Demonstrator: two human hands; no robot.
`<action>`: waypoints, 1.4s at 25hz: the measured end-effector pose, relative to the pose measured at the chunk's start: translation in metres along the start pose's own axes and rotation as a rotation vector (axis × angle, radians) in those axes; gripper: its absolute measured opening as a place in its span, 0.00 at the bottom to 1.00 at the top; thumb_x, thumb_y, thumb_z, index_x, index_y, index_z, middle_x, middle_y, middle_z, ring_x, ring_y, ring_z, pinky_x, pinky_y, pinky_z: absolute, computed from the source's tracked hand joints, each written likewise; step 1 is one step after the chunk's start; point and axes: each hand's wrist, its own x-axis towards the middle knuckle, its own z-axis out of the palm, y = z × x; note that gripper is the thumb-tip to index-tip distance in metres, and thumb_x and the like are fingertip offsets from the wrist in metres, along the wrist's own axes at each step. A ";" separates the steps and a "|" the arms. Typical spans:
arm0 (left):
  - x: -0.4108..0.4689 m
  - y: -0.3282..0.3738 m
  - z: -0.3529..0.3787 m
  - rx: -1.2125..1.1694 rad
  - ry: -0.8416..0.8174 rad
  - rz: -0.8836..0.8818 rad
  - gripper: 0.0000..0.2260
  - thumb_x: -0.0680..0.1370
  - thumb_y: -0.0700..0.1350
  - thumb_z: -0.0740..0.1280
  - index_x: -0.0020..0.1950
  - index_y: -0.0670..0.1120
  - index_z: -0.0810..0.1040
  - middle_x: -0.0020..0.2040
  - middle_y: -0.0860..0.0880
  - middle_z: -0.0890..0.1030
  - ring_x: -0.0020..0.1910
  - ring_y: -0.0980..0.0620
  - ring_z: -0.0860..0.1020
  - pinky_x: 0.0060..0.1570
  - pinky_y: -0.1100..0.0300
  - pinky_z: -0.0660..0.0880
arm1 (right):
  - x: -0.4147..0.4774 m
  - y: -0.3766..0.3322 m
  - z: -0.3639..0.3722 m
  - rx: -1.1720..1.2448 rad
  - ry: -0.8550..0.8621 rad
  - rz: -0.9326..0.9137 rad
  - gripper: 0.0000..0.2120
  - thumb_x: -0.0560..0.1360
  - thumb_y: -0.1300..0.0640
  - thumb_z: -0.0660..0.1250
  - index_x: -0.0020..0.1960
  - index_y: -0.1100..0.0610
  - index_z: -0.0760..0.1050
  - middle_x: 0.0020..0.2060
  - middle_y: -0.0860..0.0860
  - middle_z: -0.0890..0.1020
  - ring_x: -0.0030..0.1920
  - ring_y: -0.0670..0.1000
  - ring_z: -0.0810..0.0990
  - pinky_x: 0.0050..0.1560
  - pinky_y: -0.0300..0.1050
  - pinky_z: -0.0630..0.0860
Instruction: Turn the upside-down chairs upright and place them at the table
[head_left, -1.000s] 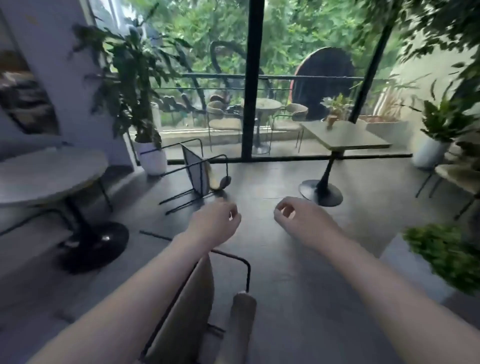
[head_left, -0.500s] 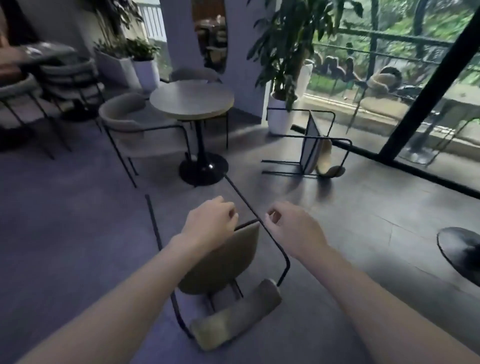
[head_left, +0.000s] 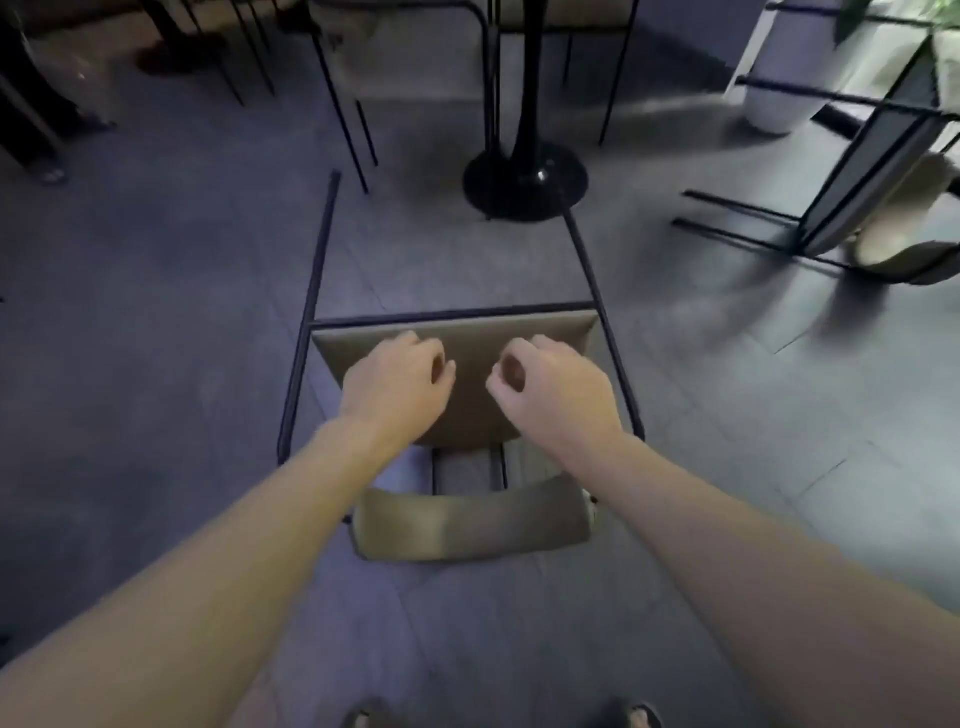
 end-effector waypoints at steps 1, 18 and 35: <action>0.001 -0.006 0.028 0.007 -0.001 -0.012 0.14 0.81 0.57 0.59 0.48 0.49 0.78 0.44 0.50 0.74 0.46 0.45 0.77 0.37 0.54 0.71 | -0.002 0.015 0.028 0.015 -0.010 -0.010 0.13 0.75 0.45 0.62 0.43 0.53 0.77 0.38 0.49 0.78 0.41 0.54 0.78 0.38 0.50 0.76; -0.042 -0.137 0.532 0.051 -0.372 -0.155 0.15 0.83 0.52 0.54 0.63 0.47 0.75 0.62 0.46 0.76 0.62 0.43 0.72 0.56 0.47 0.71 | -0.095 0.159 0.529 -0.059 -0.401 -0.063 0.21 0.78 0.40 0.57 0.53 0.52 0.82 0.50 0.53 0.82 0.52 0.56 0.79 0.51 0.53 0.74; -0.094 -0.084 0.478 0.053 -0.636 -0.131 0.13 0.82 0.48 0.52 0.58 0.49 0.75 0.59 0.47 0.79 0.61 0.45 0.74 0.62 0.48 0.62 | -0.145 0.137 0.459 -0.206 -0.630 -0.053 0.26 0.82 0.42 0.47 0.56 0.56 0.79 0.55 0.56 0.83 0.57 0.56 0.80 0.61 0.57 0.69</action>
